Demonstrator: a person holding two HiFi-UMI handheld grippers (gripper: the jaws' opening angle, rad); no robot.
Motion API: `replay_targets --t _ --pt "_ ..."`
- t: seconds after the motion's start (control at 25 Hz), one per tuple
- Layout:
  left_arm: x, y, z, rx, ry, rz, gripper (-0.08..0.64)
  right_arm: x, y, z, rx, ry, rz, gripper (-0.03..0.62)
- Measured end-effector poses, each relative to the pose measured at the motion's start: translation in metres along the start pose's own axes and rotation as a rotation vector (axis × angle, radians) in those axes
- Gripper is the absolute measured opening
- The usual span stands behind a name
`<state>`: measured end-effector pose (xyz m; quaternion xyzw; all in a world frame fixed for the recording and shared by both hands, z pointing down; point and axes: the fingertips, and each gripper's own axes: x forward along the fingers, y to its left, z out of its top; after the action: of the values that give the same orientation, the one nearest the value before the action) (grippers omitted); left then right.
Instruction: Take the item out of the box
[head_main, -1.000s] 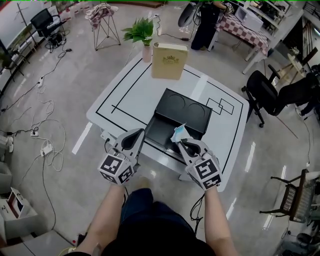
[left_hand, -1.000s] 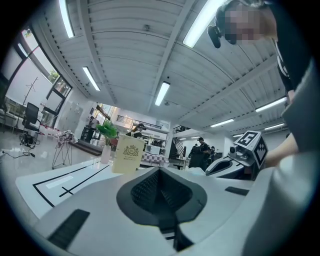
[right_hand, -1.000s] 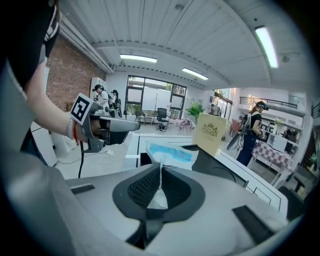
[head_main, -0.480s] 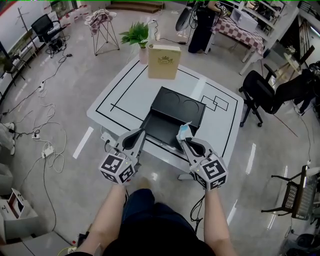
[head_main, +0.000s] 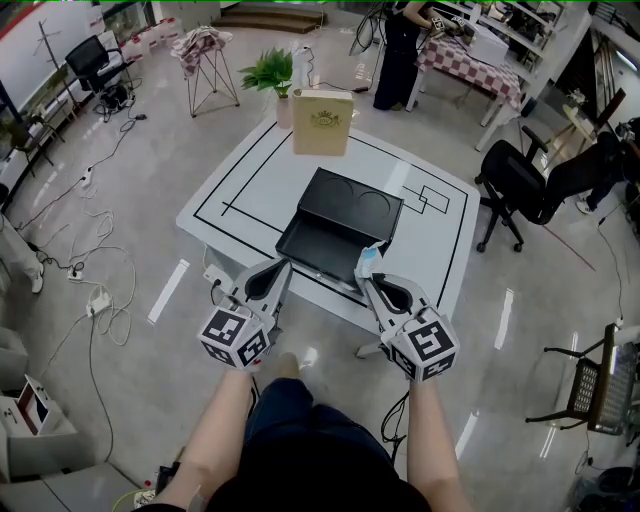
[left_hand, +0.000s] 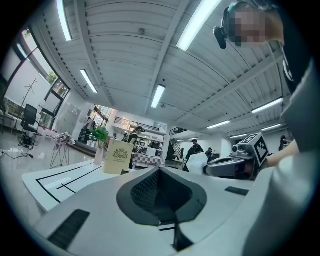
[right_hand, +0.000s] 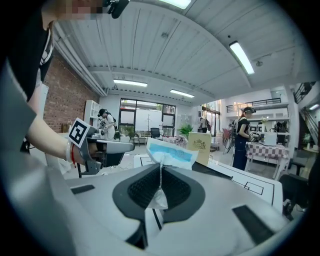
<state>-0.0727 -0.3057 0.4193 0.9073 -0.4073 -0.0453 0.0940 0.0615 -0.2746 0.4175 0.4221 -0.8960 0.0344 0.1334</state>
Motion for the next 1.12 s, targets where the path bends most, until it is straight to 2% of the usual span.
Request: replay_targets --t 0.68,1.12 --pt "-0.032 -0.054 0.005 0.005 -0.021 -0.002 0.012 -0.063 0.021 0.012 0.029 -0.100 -0.013 0.012" --pt "-0.058 -0.089 0.005 0.008 -0.037 0.016 0.012 -0.102 0.038 0.010 0.028 -0.125 0.004 0.012"
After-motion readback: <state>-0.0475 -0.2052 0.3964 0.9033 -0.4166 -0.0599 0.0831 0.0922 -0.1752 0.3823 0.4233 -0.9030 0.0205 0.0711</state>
